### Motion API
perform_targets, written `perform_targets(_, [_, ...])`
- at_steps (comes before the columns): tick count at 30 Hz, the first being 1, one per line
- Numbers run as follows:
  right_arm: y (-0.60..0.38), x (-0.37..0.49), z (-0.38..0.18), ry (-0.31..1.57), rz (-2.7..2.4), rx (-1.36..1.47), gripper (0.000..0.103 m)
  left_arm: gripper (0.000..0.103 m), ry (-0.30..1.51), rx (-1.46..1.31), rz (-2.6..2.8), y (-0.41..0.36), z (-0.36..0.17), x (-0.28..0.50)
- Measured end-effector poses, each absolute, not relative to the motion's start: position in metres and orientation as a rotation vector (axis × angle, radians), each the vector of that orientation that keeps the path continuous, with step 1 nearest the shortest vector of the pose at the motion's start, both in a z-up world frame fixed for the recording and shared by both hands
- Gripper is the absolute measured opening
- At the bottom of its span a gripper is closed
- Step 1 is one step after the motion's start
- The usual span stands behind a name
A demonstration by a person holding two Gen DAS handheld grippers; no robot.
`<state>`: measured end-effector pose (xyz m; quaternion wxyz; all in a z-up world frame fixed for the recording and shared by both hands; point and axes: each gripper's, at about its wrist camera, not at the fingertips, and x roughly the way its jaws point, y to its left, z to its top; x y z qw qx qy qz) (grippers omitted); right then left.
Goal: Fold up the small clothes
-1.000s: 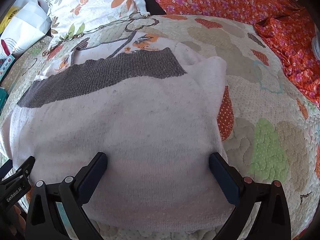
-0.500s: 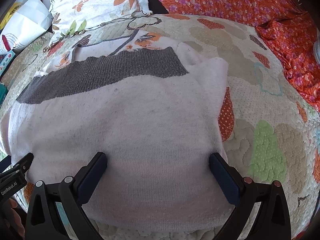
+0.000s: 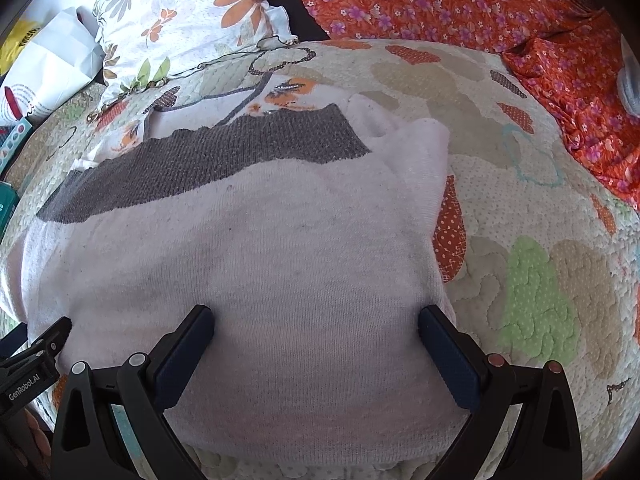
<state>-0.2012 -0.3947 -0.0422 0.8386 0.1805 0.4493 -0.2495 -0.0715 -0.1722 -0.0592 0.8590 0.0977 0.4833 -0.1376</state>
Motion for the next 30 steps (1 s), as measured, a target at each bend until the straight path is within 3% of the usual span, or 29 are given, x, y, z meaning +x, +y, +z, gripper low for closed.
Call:
perform_targets(18, [-0.398, -0.195, -0.042, 0.991, -0.538, 0.383, 0.103, 0.103, 1.005, 0.198, -0.313, -0.171, -0.059, -0.071])
perform_targets(21, [-0.4, -0.193, -0.041, 1.013, -0.525, 0.383, 0.103, 0.095, 0.997, 0.163, -0.321, -0.168, -0.053, -0.075])
perform_targets(23, [-0.4, -0.194, -0.041, 1.017, -0.516, 0.38, 0.103, 0.084, 0.987, 0.148, -0.35, -0.165, -0.044, -0.079])
perform_targets(30, [-0.4, -0.196, -0.036, 1.008, -0.501, 0.385, 0.103, 0.083, 0.921, 0.105, -0.406, -0.147, -0.006, -0.089])
